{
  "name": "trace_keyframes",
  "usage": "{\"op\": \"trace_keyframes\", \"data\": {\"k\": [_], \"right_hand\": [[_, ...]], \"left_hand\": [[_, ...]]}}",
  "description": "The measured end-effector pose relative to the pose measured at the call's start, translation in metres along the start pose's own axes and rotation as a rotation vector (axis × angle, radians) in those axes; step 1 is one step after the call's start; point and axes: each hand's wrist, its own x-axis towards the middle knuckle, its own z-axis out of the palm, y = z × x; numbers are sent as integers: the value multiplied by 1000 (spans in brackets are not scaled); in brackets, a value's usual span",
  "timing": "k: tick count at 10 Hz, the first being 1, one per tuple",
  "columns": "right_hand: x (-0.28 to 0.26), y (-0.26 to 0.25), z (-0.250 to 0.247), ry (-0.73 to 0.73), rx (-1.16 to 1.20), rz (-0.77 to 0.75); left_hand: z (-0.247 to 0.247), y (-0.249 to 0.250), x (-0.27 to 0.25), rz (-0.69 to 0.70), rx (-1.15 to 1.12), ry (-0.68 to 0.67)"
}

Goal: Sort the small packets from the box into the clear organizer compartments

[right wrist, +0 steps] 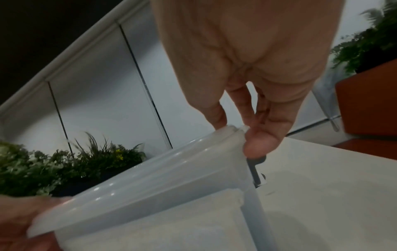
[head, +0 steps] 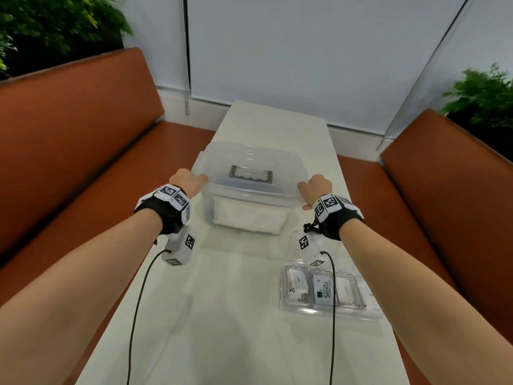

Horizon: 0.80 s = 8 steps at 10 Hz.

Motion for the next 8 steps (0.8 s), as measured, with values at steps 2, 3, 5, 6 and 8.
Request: {"op": "trace_keyframes", "data": {"k": [2, 3, 5, 6, 8], "right_hand": [[-2, 4, -1, 0, 49, 74], [-3, 6, 0, 8, 48, 94], [-15, 3, -5, -29, -86, 40], [-37, 0, -21, 26, -269, -111], [-130, 26, -54, 12, -155, -437]], "left_hand": [[6, 7, -2, 48, 127, 44], [11, 9, 0, 79, 228, 52], [4, 9, -4, 84, 306, -9], [-3, 16, -26, 265, 208, 68], [-22, -12, -111, 599, -1, -89]]}}
